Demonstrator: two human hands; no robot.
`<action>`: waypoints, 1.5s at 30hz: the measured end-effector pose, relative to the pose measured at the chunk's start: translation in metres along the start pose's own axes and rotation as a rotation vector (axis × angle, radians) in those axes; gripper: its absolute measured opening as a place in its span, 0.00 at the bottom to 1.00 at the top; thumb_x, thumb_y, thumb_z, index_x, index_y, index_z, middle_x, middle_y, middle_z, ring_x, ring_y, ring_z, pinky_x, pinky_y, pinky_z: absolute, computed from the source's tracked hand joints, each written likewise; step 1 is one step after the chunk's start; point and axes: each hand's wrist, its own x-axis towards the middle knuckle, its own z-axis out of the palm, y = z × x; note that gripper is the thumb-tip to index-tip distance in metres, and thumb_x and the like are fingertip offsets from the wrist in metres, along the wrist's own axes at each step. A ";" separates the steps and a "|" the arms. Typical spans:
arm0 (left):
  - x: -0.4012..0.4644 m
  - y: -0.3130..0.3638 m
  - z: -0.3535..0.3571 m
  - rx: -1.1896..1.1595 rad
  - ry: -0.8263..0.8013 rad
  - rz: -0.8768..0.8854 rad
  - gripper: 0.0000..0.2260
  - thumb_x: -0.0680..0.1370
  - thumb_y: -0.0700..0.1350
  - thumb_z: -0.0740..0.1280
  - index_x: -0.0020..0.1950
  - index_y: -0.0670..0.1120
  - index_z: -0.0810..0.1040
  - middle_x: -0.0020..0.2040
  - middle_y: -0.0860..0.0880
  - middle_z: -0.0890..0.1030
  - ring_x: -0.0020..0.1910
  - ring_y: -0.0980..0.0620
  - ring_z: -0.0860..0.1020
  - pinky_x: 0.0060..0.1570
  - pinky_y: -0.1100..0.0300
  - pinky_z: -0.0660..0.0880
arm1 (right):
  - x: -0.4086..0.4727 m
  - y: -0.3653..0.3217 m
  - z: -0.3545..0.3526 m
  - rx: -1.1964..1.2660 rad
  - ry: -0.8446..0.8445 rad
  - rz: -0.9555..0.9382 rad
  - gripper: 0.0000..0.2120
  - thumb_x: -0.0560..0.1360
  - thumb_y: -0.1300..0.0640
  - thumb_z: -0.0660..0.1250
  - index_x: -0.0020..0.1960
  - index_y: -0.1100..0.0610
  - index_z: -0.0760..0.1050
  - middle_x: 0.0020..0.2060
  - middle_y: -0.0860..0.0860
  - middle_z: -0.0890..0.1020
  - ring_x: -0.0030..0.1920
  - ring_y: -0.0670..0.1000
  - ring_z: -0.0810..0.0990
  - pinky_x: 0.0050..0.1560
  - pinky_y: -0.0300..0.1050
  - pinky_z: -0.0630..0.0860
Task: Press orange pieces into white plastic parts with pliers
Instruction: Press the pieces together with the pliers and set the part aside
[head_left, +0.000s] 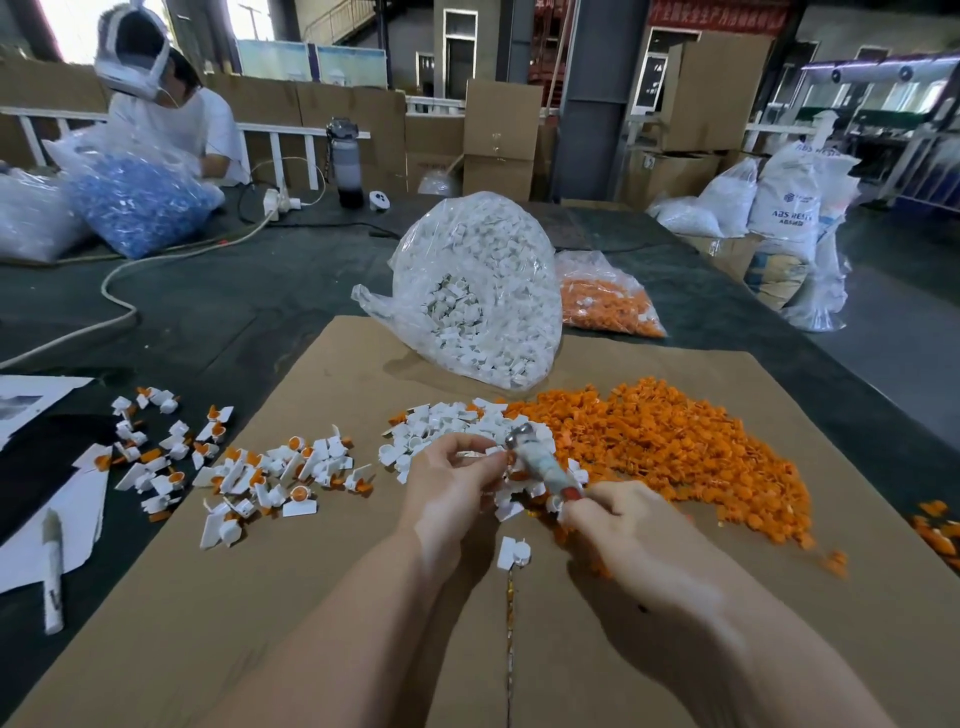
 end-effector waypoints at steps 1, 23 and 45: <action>0.001 0.002 0.000 -0.017 0.011 -0.010 0.04 0.74 0.36 0.70 0.46 0.42 0.77 0.31 0.47 0.78 0.24 0.57 0.74 0.25 0.65 0.71 | 0.000 -0.001 0.001 0.050 -0.045 -0.002 0.16 0.78 0.49 0.56 0.36 0.57 0.67 0.32 0.50 0.70 0.32 0.50 0.67 0.34 0.44 0.60; 0.000 0.006 0.000 -0.152 0.097 -0.106 0.04 0.75 0.32 0.66 0.46 0.38 0.74 0.31 0.44 0.76 0.26 0.53 0.73 0.28 0.64 0.76 | 0.000 -0.012 0.014 -0.010 -0.070 -0.025 0.16 0.80 0.46 0.53 0.37 0.53 0.63 0.34 0.48 0.68 0.32 0.47 0.66 0.33 0.41 0.61; -0.008 -0.019 -0.018 0.456 -0.012 0.270 0.08 0.78 0.41 0.65 0.53 0.51 0.82 0.44 0.63 0.76 0.45 0.72 0.71 0.43 0.85 0.63 | 0.023 0.051 0.014 -0.672 0.493 0.145 0.28 0.74 0.32 0.53 0.63 0.51 0.69 0.57 0.49 0.73 0.59 0.50 0.71 0.56 0.43 0.68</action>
